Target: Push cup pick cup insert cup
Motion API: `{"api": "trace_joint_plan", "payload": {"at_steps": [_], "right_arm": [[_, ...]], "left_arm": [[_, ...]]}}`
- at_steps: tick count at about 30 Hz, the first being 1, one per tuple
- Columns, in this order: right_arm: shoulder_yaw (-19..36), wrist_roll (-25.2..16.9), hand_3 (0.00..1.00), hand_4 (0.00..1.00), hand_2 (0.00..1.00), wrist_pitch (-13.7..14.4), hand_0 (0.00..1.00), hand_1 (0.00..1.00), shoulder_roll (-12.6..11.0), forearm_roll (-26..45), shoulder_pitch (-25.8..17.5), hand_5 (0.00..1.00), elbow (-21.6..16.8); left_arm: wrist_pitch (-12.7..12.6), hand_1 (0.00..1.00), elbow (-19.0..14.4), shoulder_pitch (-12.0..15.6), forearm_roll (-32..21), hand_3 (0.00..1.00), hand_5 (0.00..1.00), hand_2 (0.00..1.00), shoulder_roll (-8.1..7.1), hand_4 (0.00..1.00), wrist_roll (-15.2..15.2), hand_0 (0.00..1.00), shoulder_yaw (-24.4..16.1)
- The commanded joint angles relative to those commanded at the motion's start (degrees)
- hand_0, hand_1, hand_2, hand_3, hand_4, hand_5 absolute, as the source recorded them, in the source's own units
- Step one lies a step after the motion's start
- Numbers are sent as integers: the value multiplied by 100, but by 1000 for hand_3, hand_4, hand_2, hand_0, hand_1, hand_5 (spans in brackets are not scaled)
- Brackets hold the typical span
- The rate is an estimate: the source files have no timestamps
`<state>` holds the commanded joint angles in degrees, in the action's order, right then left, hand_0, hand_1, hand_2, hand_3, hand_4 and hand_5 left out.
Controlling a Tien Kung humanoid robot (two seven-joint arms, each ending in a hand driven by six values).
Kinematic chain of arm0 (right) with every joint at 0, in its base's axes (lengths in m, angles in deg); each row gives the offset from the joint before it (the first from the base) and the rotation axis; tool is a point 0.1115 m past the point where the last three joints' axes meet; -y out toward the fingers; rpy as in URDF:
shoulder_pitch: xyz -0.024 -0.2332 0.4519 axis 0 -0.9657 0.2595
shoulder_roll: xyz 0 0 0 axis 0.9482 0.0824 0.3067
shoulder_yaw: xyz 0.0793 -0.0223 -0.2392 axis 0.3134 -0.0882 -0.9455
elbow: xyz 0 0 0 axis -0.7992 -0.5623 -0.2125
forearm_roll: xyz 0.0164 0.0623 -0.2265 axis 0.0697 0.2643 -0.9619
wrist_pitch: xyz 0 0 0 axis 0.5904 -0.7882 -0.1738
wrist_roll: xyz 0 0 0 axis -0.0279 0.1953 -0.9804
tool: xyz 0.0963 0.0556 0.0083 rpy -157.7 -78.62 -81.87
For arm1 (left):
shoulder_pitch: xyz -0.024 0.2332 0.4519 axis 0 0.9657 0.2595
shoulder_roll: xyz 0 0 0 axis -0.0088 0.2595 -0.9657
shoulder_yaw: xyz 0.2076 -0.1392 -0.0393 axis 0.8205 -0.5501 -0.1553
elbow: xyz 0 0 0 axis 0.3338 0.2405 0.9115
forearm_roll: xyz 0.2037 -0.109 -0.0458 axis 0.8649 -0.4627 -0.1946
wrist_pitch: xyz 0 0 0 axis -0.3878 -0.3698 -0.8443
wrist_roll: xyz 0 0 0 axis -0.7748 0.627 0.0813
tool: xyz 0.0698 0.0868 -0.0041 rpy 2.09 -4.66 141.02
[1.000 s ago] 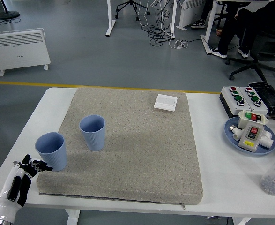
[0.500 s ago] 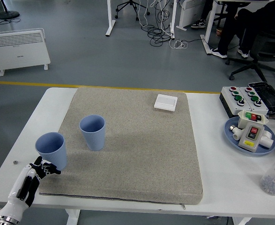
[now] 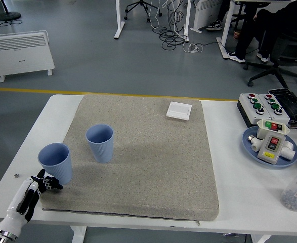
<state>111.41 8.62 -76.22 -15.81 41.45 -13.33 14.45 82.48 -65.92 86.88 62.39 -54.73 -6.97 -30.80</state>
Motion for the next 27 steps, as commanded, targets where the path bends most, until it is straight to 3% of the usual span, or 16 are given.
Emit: {"api": "trace_joint_plan", "payload": {"at_steps": [15, 27], "right_arm": [[-29, -7, 583, 105, 585, -1, 750, 611, 11, 58, 24, 576, 0], [-43, -6, 583, 106, 585, -6, 750, 611, 19, 71, 48, 578, 0]], "left_arm": [[28, 459, 260, -427, 68, 417, 998, 433, -70, 629, 0, 466, 272], [36, 460, 445, -708, 97, 418, 998, 435, -28, 629, 0, 471, 359]]}}
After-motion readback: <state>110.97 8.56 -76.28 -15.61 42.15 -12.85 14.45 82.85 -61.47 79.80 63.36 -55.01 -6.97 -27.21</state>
